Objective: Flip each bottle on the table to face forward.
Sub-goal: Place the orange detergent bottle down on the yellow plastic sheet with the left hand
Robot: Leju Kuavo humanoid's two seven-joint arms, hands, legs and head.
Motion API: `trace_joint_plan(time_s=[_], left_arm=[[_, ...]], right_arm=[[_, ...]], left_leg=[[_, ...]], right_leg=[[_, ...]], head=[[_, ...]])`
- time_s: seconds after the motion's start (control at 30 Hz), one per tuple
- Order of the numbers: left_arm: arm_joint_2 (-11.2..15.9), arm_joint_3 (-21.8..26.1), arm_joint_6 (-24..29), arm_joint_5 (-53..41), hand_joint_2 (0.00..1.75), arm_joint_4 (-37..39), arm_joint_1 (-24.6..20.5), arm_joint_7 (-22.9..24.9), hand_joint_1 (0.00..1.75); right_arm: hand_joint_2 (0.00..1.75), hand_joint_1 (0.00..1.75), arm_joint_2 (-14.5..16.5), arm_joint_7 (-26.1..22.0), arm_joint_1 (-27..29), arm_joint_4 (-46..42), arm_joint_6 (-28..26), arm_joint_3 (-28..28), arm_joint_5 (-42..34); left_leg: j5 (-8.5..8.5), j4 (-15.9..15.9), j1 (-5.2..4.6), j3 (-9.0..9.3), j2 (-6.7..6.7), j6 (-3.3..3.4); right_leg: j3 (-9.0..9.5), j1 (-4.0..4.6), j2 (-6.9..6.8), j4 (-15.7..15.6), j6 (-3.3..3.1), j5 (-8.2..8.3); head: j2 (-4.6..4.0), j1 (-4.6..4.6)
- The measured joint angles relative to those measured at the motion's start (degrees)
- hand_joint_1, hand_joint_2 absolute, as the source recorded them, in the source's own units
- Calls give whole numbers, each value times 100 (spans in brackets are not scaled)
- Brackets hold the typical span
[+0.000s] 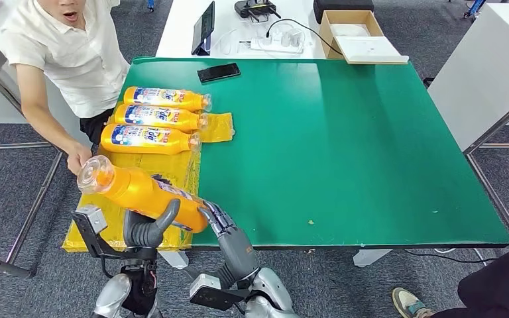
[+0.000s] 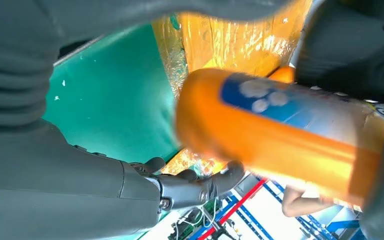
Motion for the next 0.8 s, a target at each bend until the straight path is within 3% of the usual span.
trace_joint_plan(time_s=[0.1,0.27,0.33,0.53,0.67,0.8], left_arm=[[115,117,648,-1005,175,127,-178,-72,175],[416,441,1785,-3451,175,689,-559,-197,175],[518,616,2028,-4037,175,906,-659,-189,175],[658,913,2225,-4673,175,1225,-747,-29,175],[861,1096,2446,-6188,175,1547,-883,548,175],[1091,1179,1826,-7411,175,2146,-1157,1143,175]], right_arm=[[0,0,-14,-84,28,-5,-121,2,-62],[0,0,-82,-300,151,-212,-416,-30,-187],[0,0,-119,-345,233,-357,-511,-75,-217],[0,0,-175,-432,391,-646,-621,-208,-298],[0,0,-190,-538,601,-1078,-713,-591,-573],[0,0,-167,-540,754,-1304,-675,-912,-814]], left_leg=[[2,0,1,0,1,-2],[6,0,4,0,3,-9],[6,0,4,0,9,-10],[6,0,4,-2,2,-10],[6,0,3,-2,3,-10],[7,0,5,-2,2,-11]], right_leg=[[-1,0,0,0,0,0],[0,1,2,3,0,0],[-2,1,3,3,-1,0],[-3,1,3,2,-1,0],[-4,1,3,2,-1,0],[-6,2,3,4,-1,1]], head=[[1,-1],[-1,-1],[1,-1],[0,0],[1,0],[-1,-1]])
